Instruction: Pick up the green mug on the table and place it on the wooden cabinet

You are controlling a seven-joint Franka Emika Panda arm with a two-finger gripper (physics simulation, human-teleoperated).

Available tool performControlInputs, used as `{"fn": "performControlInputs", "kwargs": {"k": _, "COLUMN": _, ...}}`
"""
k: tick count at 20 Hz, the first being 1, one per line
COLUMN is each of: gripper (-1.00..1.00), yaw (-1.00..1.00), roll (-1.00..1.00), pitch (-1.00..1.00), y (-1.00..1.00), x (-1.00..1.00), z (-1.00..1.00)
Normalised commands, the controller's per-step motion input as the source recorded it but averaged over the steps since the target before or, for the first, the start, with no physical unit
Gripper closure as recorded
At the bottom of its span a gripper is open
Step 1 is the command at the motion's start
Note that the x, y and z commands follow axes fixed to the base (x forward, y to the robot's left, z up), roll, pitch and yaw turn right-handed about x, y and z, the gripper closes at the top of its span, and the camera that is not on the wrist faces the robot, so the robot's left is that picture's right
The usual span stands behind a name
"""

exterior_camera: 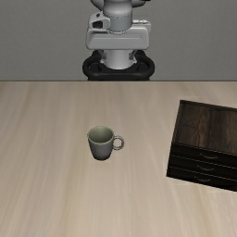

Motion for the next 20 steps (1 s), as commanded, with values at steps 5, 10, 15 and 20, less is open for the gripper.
{"fn": "performControlInputs", "kwargs": {"k": 5, "gripper": -1.0, "yaw": 0.0, "roll": 0.0, "pitch": 0.0, "y": -1.0, "x": 0.0, "z": 0.0}}
{"fn": "performControlInputs", "kwargs": {"k": 10, "gripper": -1.0, "yaw": 0.0, "roll": 0.0, "pitch": 0.0, "y": -1.0, "x": 0.0, "z": 0.0}}
{"fn": "performControlInputs", "kwargs": {"k": 15, "gripper": -1.0, "yaw": 0.0, "roll": 0.0, "pitch": 0.0, "y": 0.0, "x": 1.0, "z": 0.0}}
{"fn": "performControlInputs", "kwargs": {"k": 20, "gripper": -1.0, "yaw": 0.0, "roll": 0.0, "pitch": 0.0, "y": 0.0, "x": 1.0, "z": 0.0}}
